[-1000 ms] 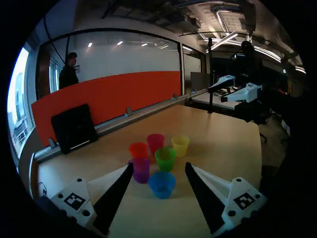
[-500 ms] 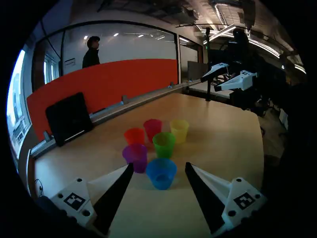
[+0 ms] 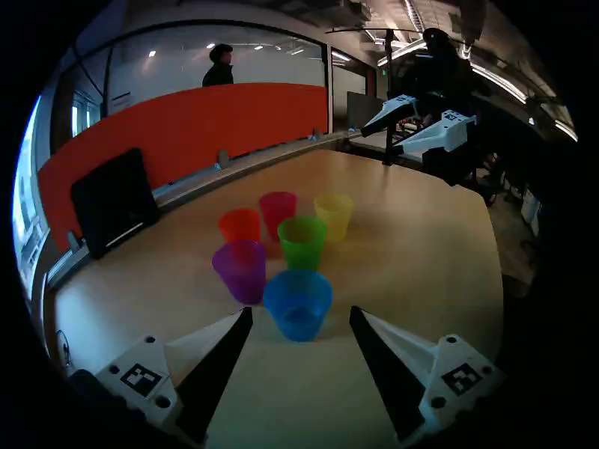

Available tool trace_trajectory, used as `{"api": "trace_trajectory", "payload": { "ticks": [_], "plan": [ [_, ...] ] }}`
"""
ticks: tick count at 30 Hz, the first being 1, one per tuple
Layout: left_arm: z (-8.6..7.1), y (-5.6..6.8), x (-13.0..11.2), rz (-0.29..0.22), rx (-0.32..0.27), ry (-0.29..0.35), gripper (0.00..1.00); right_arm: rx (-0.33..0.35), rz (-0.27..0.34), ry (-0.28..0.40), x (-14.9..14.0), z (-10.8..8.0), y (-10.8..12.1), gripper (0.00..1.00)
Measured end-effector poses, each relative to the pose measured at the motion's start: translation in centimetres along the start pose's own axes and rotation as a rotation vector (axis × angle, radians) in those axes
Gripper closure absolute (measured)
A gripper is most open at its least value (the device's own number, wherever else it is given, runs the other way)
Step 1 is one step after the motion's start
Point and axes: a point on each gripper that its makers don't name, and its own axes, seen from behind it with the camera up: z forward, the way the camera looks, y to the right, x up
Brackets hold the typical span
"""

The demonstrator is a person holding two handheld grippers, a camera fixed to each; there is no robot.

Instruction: Pour water

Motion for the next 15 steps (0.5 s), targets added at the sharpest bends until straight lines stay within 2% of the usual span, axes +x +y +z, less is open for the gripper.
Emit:
{"api": "trace_trajectory", "payload": {
  "ticks": [15],
  "plan": [
    [3.3, -0.2, -2.5, -0.023, -0.035, -0.063, 0.03, 0.043, -0.013, -0.059, -2.1, 4.1, 0.1, 0.00]
  ]
}}
